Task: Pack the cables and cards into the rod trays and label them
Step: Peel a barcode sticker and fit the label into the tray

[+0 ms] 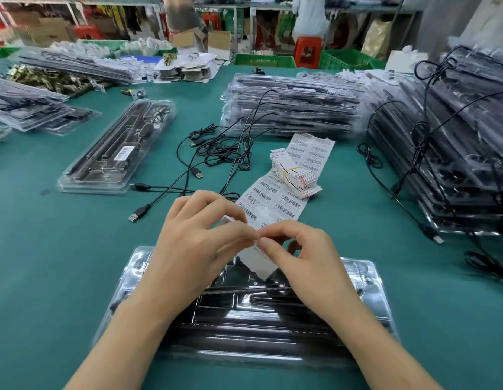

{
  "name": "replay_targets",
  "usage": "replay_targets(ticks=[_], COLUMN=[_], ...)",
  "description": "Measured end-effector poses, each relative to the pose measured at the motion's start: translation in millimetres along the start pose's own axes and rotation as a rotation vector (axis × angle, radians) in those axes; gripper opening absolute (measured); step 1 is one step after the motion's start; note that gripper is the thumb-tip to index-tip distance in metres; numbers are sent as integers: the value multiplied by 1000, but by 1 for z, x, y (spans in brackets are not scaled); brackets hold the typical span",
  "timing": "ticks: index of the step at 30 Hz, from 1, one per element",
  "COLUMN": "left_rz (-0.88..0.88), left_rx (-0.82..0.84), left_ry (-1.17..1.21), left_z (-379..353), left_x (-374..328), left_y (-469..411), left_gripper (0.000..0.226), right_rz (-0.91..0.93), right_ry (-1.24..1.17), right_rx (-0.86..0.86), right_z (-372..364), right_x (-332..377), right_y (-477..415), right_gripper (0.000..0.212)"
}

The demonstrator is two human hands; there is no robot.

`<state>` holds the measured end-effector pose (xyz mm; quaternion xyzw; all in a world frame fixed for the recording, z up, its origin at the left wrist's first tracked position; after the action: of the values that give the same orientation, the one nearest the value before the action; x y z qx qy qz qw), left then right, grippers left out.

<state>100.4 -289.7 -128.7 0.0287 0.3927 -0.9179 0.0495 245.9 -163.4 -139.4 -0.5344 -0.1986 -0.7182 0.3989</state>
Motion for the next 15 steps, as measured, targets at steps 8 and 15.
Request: replay_targets(ticks=[8, 15], left_rz=[1, 57], left_rx=[46, 38], left_ry=[18, 155], left_z=[-3, 0], left_x=[2, -1], left_y=[1, -2], left_gripper=[14, 9], right_rz=[-1, 38], right_ry=[-85, 14], right_rx=[-23, -109], right_z=[-1, -1], right_x=[-3, -3], right_y=[-1, 0], right_gripper=[16, 16])
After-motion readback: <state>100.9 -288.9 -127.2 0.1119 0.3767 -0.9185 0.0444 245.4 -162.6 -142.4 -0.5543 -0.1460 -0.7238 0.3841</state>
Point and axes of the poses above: each hand's wrist, its own y-axis away from the middle knuckle, its own z-axis out of the back of the hand, x = y × z, the point moved 1 cm from there along -y, towards the middle knuckle, and after that the axes turned 2 degrees about -y, right-handed, at the moved point
